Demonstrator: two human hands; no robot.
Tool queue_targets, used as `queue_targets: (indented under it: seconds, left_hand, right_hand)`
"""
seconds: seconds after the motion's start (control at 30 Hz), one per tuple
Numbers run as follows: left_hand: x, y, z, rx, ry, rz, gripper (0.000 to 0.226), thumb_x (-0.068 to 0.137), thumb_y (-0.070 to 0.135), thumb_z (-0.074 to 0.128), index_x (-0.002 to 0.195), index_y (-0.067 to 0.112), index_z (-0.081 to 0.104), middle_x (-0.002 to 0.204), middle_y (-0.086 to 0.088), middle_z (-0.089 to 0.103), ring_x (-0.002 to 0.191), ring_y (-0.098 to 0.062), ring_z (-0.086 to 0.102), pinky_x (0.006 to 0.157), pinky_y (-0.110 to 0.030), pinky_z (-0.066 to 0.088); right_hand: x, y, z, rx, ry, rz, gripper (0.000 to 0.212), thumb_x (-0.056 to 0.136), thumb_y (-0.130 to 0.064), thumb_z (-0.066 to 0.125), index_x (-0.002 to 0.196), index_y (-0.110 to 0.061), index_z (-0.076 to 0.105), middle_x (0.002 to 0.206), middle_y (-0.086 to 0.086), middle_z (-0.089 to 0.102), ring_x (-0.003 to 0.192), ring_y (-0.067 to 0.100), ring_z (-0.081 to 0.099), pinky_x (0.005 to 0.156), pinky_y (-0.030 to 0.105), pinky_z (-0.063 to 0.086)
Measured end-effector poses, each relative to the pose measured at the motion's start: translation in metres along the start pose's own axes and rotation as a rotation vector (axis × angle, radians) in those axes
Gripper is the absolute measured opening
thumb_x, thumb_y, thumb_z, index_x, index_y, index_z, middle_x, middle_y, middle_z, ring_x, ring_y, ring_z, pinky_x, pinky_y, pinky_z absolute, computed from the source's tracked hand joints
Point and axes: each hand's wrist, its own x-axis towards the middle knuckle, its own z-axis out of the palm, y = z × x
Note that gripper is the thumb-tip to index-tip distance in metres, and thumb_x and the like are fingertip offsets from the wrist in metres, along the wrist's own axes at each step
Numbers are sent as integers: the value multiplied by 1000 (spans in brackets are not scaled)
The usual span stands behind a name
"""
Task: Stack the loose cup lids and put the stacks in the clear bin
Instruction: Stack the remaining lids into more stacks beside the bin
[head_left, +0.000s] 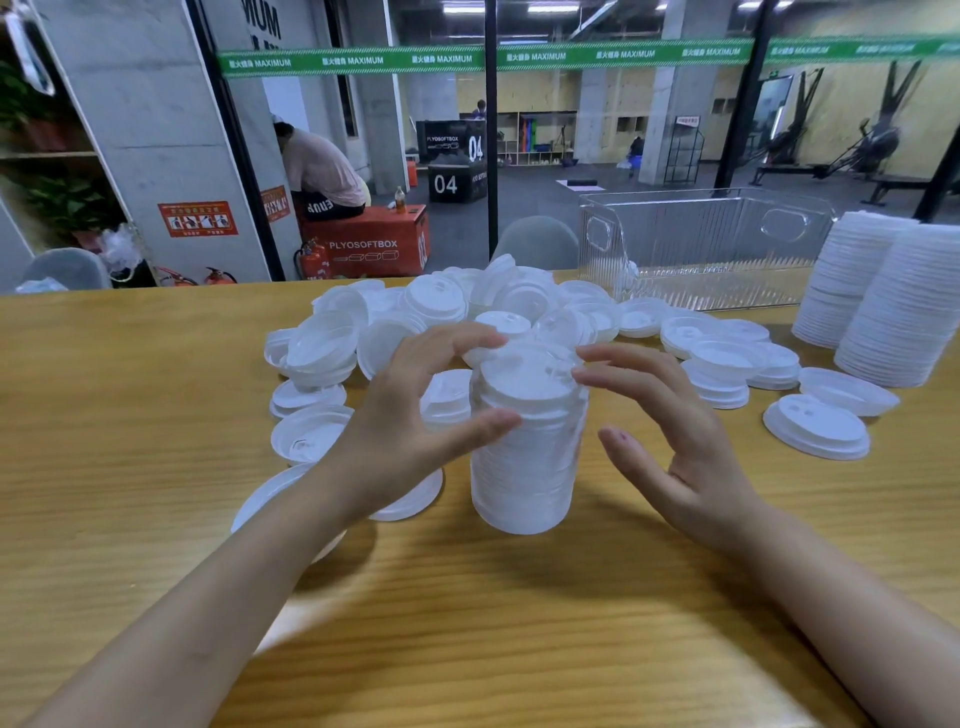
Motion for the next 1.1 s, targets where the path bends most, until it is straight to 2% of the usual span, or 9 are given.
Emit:
queue_targets:
  seconds: [0.1,0.2,0.33,0.4,0.47,0.57,0.73,1.03,1.1]
  left_hand:
    - [4,-14,-18,67,101,-52,49,79,61,59,123,38,55,125,24,56,122,-3,49,95,-4,32]
    - [3,-35,-31,212,117,-125,53,76,66,55,121,38,54,121,28,53,118,-4,48,95,-10,33]
    - [-3,-59,-29,337,-4,-246,64,69,75,50,122,38,53,125,17,55,121,-13,45,104,-40,40]
    - [-3,-66,-28,404,-54,-289,71,67,79,47,125,38,53,128,12,55,122,-15,44,105,-49,38]
    - [-1,-70,-26,465,-89,-347,77,70,82,47,131,35,51,133,9,54,125,-18,42,107,-48,34]
    - [-1,-71,-23,602,-107,-443,64,89,69,41,141,32,43,139,5,52,131,-22,35,107,-43,25]
    - [-3,-71,-25,575,-147,-515,54,92,64,39,139,36,41,116,7,64,133,-21,39,107,-42,20]
    - [0,-56,-25,595,14,-379,49,85,59,60,126,33,54,109,15,49,119,-17,42,96,-33,21]
    - [-1,-53,-26,586,86,-321,53,82,66,60,124,33,56,111,17,49,118,-15,41,92,-29,17]
  right_hand:
    - [0,1,0,28,11,16,39,101,-47,43,132,-24,51,136,1,53,129,22,49,105,43,40]
    - [0,3,1,36,14,29,37,100,-42,45,133,-24,50,135,4,54,128,22,49,101,45,43]
    - [0,4,2,35,9,35,36,100,-39,46,131,-24,50,134,4,55,127,23,50,100,43,43]
    - [0,4,2,41,6,42,37,101,-44,44,131,-24,50,134,4,55,127,23,50,100,42,42]
    - [-1,4,2,40,2,48,38,101,-47,43,131,-24,50,133,4,56,127,22,50,100,42,42]
    - [-1,5,3,42,-8,51,39,101,-48,42,132,-25,50,133,1,55,126,22,51,99,42,43]
    - [-1,4,3,44,-17,56,38,101,-49,42,132,-27,49,134,-1,55,126,22,51,99,38,42]
    - [-1,4,3,41,-14,55,38,101,-49,42,132,-27,49,133,-1,55,126,22,51,98,39,42]
    - [0,4,3,41,-15,55,39,101,-49,42,132,-27,49,133,-2,55,126,21,51,98,37,42]
